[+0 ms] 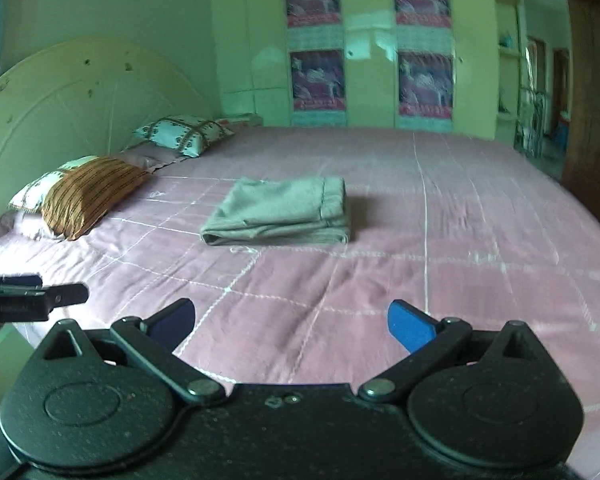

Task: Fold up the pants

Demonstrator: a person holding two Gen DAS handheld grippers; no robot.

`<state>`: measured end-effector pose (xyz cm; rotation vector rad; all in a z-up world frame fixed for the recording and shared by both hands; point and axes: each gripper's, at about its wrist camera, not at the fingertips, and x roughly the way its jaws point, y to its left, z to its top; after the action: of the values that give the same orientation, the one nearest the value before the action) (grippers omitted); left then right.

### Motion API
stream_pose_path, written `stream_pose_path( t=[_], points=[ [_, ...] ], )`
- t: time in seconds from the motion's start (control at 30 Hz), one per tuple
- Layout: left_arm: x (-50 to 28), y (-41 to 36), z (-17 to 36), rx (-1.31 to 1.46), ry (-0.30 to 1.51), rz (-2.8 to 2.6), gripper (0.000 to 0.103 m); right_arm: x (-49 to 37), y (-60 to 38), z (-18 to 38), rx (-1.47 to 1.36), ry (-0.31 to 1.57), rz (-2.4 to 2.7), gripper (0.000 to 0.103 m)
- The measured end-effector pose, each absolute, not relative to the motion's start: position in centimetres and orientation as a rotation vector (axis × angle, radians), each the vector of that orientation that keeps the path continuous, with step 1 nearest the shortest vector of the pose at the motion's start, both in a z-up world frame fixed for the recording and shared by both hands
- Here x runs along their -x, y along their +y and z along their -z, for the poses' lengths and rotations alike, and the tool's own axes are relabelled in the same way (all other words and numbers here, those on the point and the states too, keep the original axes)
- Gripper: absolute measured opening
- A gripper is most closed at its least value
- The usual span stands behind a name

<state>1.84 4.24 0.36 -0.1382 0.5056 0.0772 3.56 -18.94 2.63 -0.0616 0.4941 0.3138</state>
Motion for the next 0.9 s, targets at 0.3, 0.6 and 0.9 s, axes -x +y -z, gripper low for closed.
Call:
stream_pose_path(
  t=[0.3,0.6,0.9],
  points=[
    [3.1,1.9,-7.2,0.094,0.348,-0.063,0.103,0.5,-18.5,-9.3,0.066,0.322,-0.345,0.097],
    [3.3,1.5,-6.7,0.089,0.355,-0.059,0.103,1.0,-16.7,-8.1,0.110,0.322,-0.333,0.097],
    [3.3,1.2,-7.1,0.086,0.332,-0.038,0.103,0.8,-16.7,-8.2,0.105,0.305,-0.307,0.097]
  ],
)
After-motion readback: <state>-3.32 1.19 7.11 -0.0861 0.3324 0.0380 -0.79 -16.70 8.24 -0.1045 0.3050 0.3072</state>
